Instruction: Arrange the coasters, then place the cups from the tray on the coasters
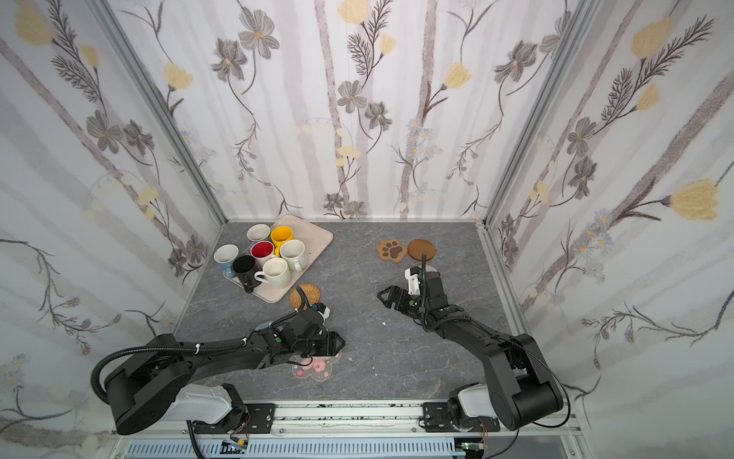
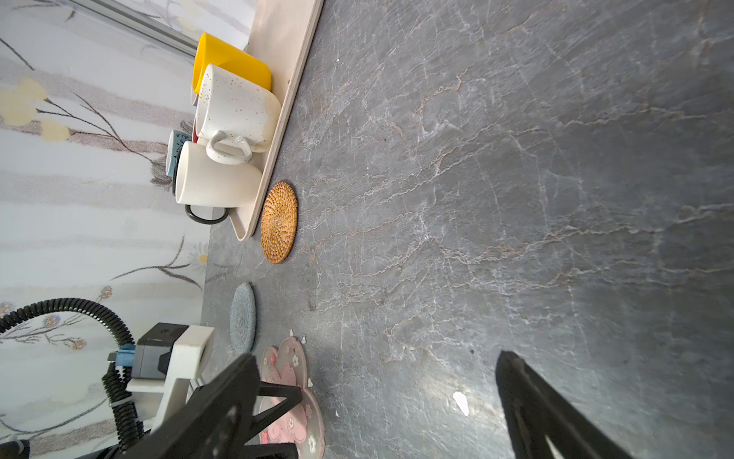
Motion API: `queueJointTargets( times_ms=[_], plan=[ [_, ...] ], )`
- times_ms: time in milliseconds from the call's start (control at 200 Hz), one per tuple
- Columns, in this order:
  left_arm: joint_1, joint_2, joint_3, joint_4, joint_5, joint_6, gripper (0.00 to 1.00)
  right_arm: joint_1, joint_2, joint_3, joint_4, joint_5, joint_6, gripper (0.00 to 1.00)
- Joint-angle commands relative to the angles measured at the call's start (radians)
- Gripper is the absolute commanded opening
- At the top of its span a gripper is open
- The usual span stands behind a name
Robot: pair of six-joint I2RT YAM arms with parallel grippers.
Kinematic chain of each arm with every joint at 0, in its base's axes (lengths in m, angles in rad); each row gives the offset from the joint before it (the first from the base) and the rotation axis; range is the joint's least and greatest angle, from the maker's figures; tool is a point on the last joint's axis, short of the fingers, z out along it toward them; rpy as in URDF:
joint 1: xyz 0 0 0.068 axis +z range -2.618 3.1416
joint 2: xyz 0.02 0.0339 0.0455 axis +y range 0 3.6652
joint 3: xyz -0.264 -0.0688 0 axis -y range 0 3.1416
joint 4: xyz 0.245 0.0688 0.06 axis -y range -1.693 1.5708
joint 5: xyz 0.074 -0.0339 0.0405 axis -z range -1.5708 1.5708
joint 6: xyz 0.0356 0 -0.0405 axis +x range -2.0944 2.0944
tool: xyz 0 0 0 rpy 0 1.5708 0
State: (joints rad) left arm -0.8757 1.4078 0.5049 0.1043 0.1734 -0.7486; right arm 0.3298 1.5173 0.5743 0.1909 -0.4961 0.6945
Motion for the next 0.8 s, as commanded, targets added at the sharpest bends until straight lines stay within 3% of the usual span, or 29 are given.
queueJointTargets(
  times_ms=[0,140,570,794],
  plan=[
    [-0.001,0.061,0.006,0.076,0.046,-0.045,0.65,-0.017,-0.017,-0.016,0.045,-0.022,-0.015,0.94],
    [-0.003,0.142,0.038,0.181,0.063,-0.072,0.63,-0.048,-0.047,-0.04,0.025,-0.03,-0.034,0.94],
    [0.006,0.321,0.309,0.209,0.008,-0.025,0.63,-0.104,-0.157,-0.083,-0.072,-0.023,-0.09,0.92],
    [0.03,0.255,0.367,0.145,-0.016,0.021,0.66,-0.097,-0.193,-0.094,-0.126,0.016,-0.116,0.91]
  ],
)
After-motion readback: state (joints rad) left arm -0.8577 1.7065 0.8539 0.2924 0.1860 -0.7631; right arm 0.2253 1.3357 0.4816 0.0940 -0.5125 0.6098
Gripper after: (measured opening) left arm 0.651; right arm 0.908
